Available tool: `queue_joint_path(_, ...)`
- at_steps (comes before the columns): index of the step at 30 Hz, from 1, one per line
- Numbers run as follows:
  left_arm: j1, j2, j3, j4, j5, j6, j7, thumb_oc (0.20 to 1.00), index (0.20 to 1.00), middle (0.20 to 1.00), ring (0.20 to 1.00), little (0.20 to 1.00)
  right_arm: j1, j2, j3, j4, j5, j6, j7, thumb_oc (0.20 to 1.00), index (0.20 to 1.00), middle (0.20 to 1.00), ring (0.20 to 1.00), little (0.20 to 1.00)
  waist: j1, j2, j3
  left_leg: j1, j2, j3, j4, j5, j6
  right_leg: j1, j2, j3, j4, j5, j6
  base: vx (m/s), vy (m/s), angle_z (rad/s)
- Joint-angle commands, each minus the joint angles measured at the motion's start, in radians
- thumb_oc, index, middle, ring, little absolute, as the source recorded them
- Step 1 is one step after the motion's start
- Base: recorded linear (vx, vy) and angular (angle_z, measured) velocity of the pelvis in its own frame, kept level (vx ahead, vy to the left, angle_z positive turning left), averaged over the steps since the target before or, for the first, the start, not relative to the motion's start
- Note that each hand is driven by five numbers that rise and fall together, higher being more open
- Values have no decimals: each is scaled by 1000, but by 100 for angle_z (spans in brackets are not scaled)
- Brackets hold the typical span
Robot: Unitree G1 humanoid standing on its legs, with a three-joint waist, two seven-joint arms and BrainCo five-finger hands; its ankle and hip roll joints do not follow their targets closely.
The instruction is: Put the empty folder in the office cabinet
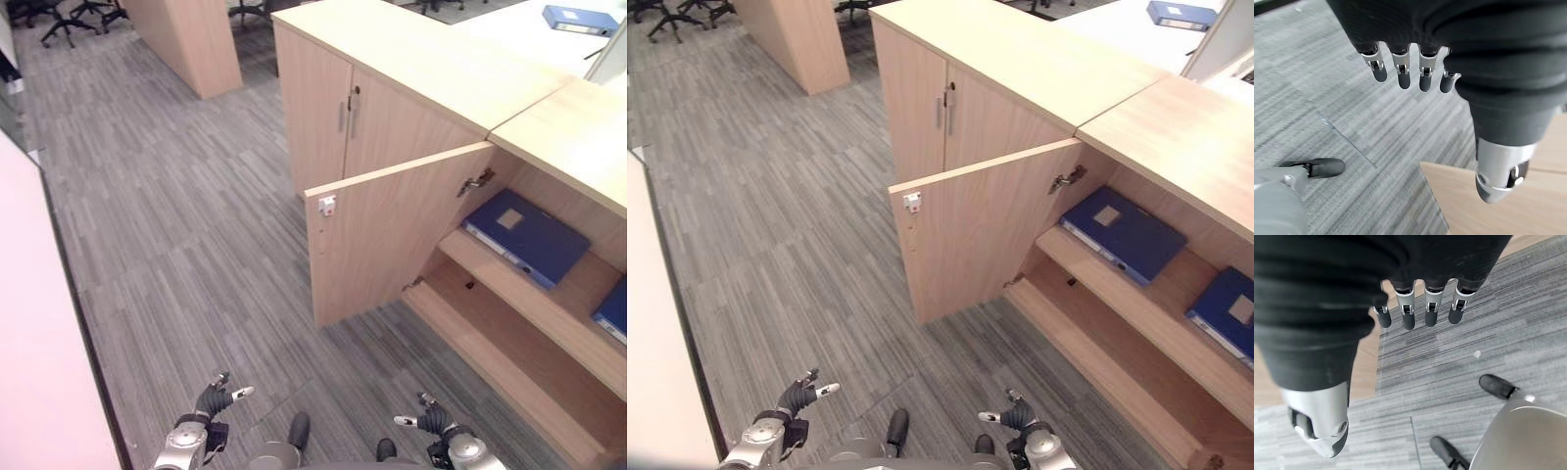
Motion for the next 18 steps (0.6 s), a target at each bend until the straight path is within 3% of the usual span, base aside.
queue_joint_path(1, -41, 6, 15, -11, -22, -30, 5, 1000, 1000, 1000, 1000, 1000, -26, -33, 10, -3, -45, -4, 4, 1000, 1000, 1000, 1000, 1000, 26, 18, 5, -23, 64, 33, 74, -98, -30, -121, 10, -8, 332, -97, 72, -34, 169, -15)
queue_joint_path(2, -45, 10, 19, -15, -23, -30, 8, 1000, 1000, 1000, 1000, 1000, -36, -31, 9, -5, -44, -2, 5, 1000, 1000, 1000, 1000, 1000, 27, 19, 20, -15, 64, 46, 75, -100, -21, -152, -3, -30, 399, -57, 92, 9, 238, -48)
queue_joint_path(3, -43, 17, 35, 0, -23, -26, 12, 1000, 1000, 1000, 1000, 1000, -45, -13, 8, -14, -30, -3, 3, 1000, 1000, 1000, 1000, 1000, 28, 26, 33, 32, 63, 68, 56, -117, -9, -200, -41, -116, 473, -6, 116, 25, 163, -56)
queue_joint_path(4, -43, 17, 35, 0, -23, -26, 12, 1000, 1000, 1000, 1000, 1000, -44, -13, 8, -15, -30, -3, 3, 1000, 1000, 1000, 1000, 1000, 27, 26, 35, 34, 63, 68, 54, -117, -10, -197, -41, -118, 473, -6, 116, 192, 122, -54)
queue_joint_path(5, -37, 23, 40, 18, -12, -25, 14, 1000, 1000, 1000, 1000, 1000, -37, -9, 10, -22, -38, -5, 5, 1000, 1000, 1000, 1000, 1000, 35, 12, 21, 49, 46, 83, 47, -135, -11, -158, -71, -187, 330, -30, 83, 176, -9, -16)
queue_joint_path(6, -32, 21, 43, 20, -13, -29, 13, 1000, 1000, 1000, 1000, 1000, -38, -7, 15, -21, -37, -8, 4, 1000, 1000, 1000, 1000, 1000, 37, 7, 13, 50, 40, 86, 48, -140, -12, -129, -75, -202, 272, -23, 79, 176, -8, 0)
queue_joint_path(10, -23, 11, 46, 23, -25, -33, 17, 1000, 1000, 1000, 1000, 1000, -31, -13, 27, -10, -47, -8, 5, 1000, 1000, 1000, 1000, 1000, 35, 18, 1, 52, 45, 83, 42, -137, -15, -133, -55, -160, 222, 13, 69, 50, -15, -10)
queue_joint_path(18, -18, -15, 41, -34, -57, -48, 20, 1000, 1000, 1000, 1000, 1000, 5, -25, 13, 2, -50, -9, 6, 1000, 1000, 1000, 1000, 1000, 24, 13, -42, 84, 57, 95, 21, -146, -31, -50, -47, -134, 80, 15, 65, 87, -31, 0)
